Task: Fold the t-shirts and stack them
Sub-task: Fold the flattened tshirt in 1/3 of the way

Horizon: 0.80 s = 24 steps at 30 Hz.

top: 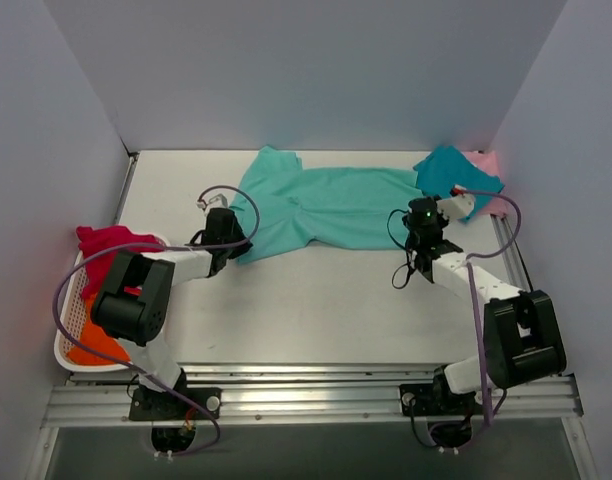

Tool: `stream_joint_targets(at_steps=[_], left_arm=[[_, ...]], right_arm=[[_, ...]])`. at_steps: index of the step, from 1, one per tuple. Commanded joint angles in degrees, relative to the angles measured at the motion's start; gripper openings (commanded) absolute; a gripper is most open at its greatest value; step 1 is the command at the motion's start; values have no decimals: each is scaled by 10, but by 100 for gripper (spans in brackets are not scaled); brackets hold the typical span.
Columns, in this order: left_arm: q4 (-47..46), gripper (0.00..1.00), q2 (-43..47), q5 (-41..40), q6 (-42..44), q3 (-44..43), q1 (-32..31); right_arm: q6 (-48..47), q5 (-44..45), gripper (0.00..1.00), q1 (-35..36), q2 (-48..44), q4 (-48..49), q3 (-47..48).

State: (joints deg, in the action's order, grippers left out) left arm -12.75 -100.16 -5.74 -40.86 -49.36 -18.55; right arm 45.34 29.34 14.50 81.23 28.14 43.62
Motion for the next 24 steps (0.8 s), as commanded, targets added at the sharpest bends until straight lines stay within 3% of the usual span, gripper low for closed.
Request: stream_joint_targets(at_steps=[1,7,15,24], left_arm=[[-42,2,-29,29,-1,-30,-16],[-58,2,-61,49,-14,-52,-19],[-46,2,-69,40,-4,-52,-18],[55,2,-12,-32,-2,-9,-5]], right_arm=[[29,37,0,-42,3,-2,-8],[45,-37,0,-68,110,-31,33],[64,-161,0,-119,255,21,45],[148,-128,0,-168,228,-148,47]])
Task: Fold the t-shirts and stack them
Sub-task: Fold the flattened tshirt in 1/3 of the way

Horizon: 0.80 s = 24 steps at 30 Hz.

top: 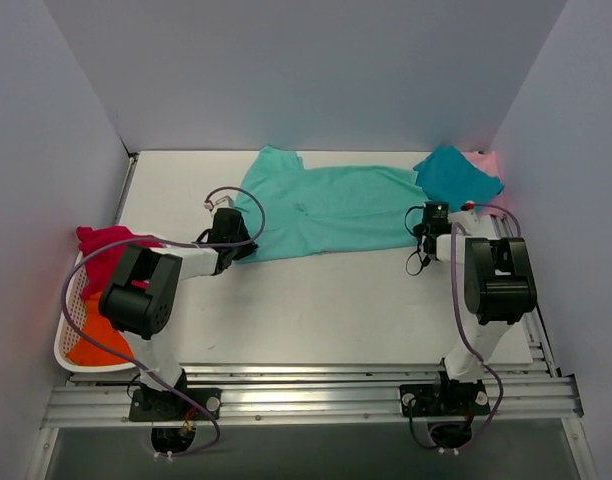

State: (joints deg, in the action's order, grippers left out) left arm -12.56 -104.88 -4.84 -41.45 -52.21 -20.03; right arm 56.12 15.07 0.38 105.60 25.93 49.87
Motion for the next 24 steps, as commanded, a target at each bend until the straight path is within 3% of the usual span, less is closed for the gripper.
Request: stream_joint_targets(at_steps=[1,7,15,19,23,24], left_arm=[[60,2,49,-50,3,25,9],[124,2,119,-101,-35,74,9],[187,2,252,-140,-84,163,-20],[248,2,374,-198,-122,181,-100],[349,2,465,-263,-138,116,-166],[378,2,491,-271,-139,106,-175]], right_arm=[[51,9,0,-32,-23,-126,-27],[62,-3,0,-40,-68,-182,-64],[46,-39,0,-40,-199,-221,-160],[28,-50,0,-40,-316,-250,-205],[26,-24,0,-40,-453,-337,-203],[25,-18,5,-40,-477,-354,-196]])
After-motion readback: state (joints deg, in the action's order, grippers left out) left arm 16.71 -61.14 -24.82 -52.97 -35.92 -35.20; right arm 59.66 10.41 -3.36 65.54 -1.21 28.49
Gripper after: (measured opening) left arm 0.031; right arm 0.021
